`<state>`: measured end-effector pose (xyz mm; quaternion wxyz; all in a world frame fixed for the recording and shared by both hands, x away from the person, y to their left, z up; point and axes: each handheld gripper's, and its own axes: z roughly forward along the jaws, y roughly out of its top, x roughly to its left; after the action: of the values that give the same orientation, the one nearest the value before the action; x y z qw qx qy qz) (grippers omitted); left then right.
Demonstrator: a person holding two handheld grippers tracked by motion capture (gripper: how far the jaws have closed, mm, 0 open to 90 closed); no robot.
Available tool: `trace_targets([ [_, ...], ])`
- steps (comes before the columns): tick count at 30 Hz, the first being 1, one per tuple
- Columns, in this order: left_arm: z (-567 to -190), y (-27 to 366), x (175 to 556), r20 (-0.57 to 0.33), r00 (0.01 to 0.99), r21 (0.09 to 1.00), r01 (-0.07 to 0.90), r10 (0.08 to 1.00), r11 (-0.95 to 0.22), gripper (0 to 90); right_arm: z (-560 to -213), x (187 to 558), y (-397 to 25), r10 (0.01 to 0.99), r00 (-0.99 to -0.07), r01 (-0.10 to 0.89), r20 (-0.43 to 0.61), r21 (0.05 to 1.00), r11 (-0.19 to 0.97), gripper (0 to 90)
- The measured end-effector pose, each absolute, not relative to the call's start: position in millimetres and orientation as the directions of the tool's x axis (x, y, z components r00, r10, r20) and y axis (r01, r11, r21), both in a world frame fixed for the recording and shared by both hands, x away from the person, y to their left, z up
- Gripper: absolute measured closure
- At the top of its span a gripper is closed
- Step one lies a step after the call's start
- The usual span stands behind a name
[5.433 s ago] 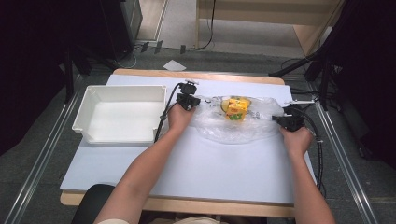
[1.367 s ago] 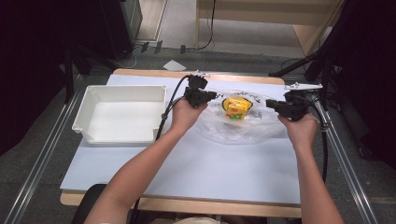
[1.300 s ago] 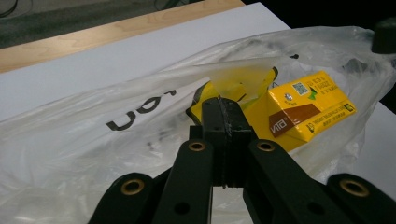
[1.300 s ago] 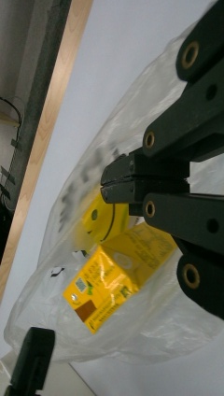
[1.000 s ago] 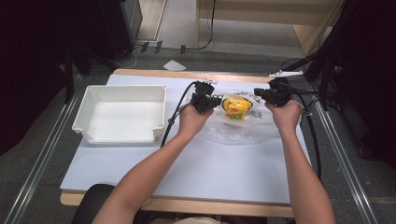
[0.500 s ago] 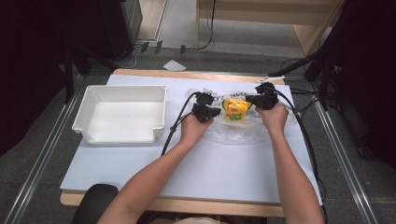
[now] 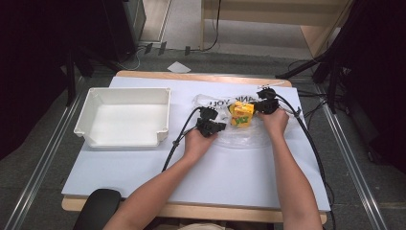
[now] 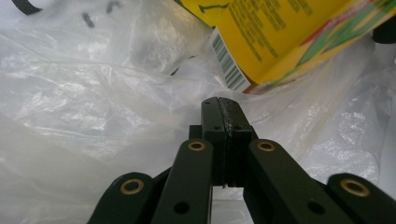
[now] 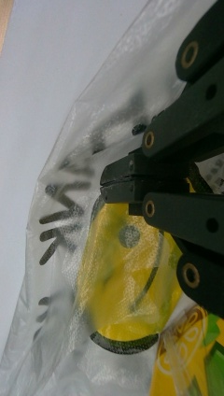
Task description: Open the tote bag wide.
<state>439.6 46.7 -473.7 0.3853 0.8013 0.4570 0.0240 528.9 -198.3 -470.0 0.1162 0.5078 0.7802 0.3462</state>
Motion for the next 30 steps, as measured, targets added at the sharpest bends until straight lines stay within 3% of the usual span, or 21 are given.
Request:
trace_targets([
  [15, -473.0, 55.9, 396.0, -0.272, 0.676, 0.649, 0.654, 0.684, -0.389, 90.0, -475.3, 536.2, -199.9, 0.886, -0.436, 0.709, 0.156, 0.666, 0.231, 90.0],
  [30, -470.7, 71.7, 375.5, -0.257, 0.711, 0.638, 0.634, 0.655, -0.437, 90.0, -478.4, 547.7, -193.8, 0.908, -0.391, 0.698, 0.154, 0.692, 0.183, 90.0],
])
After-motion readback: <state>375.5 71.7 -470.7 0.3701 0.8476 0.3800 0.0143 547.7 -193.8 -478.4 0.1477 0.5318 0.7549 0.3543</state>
